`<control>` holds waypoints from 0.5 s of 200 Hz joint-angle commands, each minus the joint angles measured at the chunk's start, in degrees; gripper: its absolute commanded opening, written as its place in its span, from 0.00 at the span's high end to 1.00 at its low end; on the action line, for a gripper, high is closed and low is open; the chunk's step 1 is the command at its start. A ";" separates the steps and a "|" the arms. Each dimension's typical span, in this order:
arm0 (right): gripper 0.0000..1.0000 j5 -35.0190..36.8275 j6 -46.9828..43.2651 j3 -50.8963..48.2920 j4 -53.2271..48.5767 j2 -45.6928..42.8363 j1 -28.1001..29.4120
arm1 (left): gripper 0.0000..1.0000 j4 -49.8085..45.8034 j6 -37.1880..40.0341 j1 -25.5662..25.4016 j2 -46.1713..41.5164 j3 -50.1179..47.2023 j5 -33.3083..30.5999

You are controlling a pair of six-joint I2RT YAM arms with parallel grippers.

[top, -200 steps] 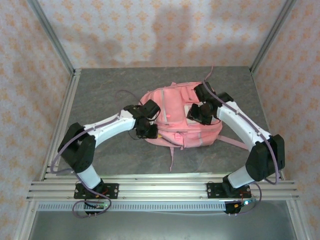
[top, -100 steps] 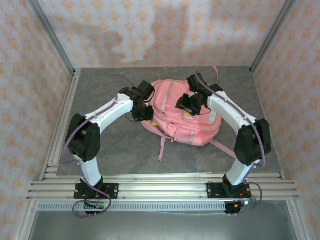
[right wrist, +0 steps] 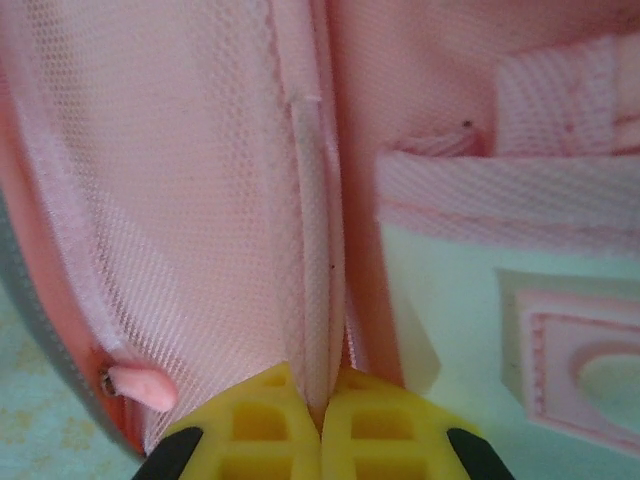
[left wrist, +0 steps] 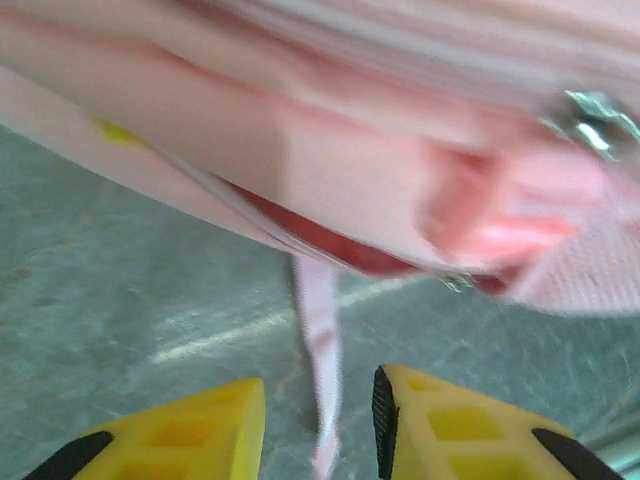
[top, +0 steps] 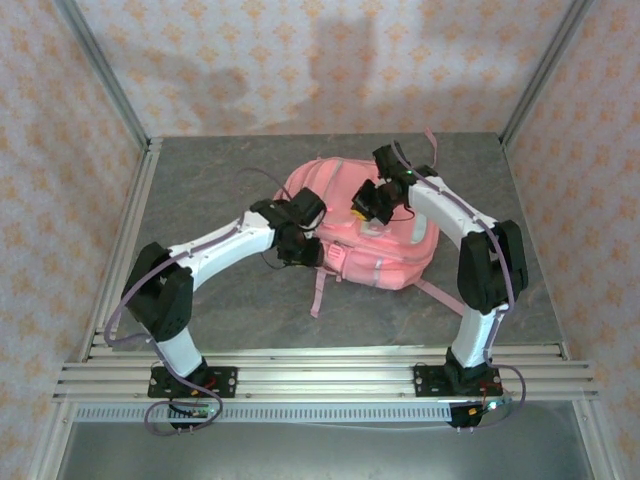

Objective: Pack the student bag
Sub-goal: Zip the student bag at the center of the table.

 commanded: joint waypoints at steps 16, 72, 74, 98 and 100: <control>1.00 -0.45 5.20 0.46 5.53 -0.48 -0.73 | 0.51 6.18 -0.85 -4.05 -0.73 -4.31 -3.14; 1.00 -1.37 6.72 0.03 5.32 -0.88 -1.12 | 0.51 12.60 0.83 -5.96 4.54 -4.88 -7.32; 1.00 -1.40 6.68 -0.01 5.31 -0.88 -1.13 | 0.51 12.86 0.84 -6.15 4.75 -4.82 -7.25; 1.00 -1.19 6.55 0.00 4.53 -0.62 -1.13 | 0.51 15.66 2.07 -8.58 6.53 -4.59 -8.34; 1.00 -1.20 6.55 -0.06 4.52 -0.55 -1.13 | 0.51 15.72 2.08 -8.84 6.70 -4.55 -8.61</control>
